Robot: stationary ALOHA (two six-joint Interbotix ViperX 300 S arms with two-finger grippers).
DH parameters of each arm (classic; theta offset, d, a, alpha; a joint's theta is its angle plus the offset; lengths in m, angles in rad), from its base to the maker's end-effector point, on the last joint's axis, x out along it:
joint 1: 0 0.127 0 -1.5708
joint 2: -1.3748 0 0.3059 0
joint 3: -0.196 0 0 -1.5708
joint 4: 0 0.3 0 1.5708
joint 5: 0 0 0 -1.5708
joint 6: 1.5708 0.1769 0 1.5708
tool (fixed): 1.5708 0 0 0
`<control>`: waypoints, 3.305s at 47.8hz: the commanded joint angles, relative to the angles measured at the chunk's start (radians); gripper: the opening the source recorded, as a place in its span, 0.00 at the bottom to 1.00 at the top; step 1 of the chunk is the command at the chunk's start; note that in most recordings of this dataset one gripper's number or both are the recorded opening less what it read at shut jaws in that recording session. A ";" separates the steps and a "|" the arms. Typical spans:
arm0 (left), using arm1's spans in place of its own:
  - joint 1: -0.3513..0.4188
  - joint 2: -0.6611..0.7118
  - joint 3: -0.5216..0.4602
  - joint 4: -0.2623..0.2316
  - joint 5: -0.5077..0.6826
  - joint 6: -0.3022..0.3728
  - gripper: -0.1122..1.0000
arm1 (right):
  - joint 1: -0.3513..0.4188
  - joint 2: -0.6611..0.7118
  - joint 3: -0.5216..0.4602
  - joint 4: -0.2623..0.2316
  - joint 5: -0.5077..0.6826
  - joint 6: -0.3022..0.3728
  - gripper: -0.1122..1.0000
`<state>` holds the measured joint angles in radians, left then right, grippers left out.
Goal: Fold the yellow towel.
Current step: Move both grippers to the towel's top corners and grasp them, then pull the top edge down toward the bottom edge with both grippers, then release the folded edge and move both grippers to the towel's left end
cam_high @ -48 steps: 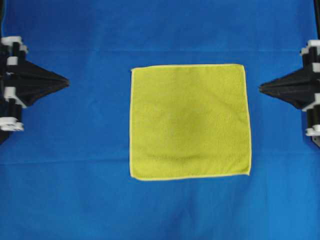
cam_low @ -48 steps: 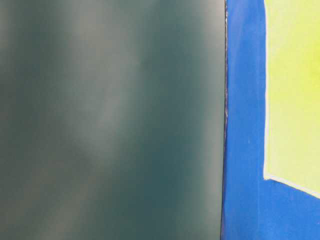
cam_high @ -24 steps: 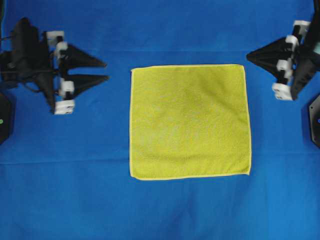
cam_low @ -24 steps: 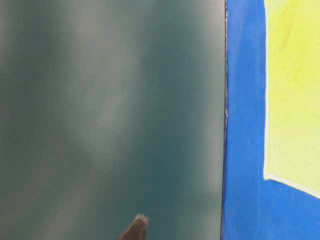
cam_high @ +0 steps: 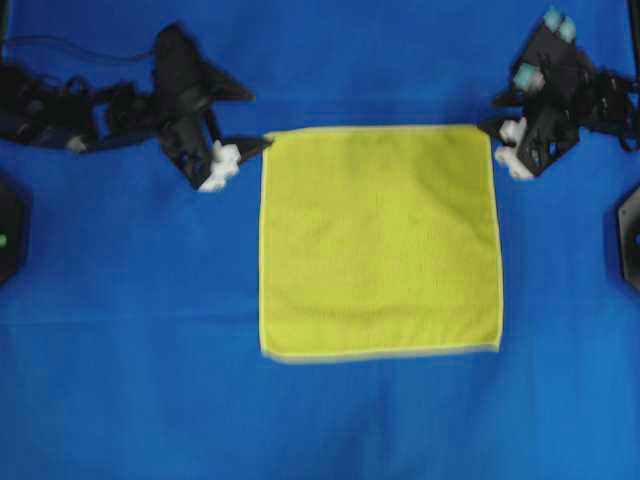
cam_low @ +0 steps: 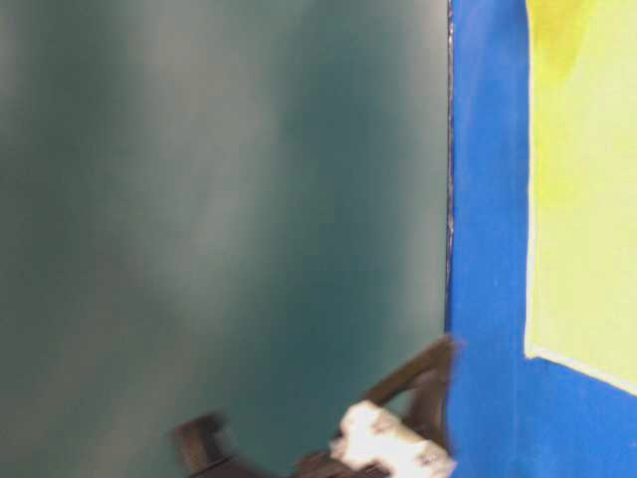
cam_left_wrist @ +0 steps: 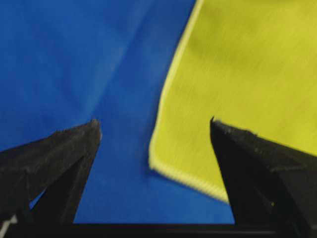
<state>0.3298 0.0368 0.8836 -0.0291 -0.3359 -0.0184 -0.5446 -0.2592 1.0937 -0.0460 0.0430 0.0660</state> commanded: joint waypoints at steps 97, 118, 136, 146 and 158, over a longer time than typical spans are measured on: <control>-0.244 -0.078 -0.094 -0.002 0.362 -0.014 0.11 | 0.285 -0.272 0.026 0.118 0.138 0.101 0.12; -0.480 -0.032 -0.094 0.000 0.376 -0.175 0.11 | 0.601 -0.143 0.028 0.135 0.121 0.374 0.12; -0.546 0.017 -0.101 -0.002 0.285 -0.179 0.11 | 0.732 -0.043 0.020 0.137 0.029 0.439 0.12; -0.555 0.018 -0.107 -0.002 0.284 -0.179 0.11 | 0.736 -0.041 0.021 0.137 0.014 0.446 0.13; -0.592 0.011 -0.118 0.000 0.284 -0.181 0.32 | 0.795 -0.043 0.017 0.166 0.009 0.448 0.20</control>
<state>-0.2393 0.0675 0.7900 -0.0291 -0.0445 -0.1979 0.2255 -0.2961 1.1290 0.1043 0.0598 0.5123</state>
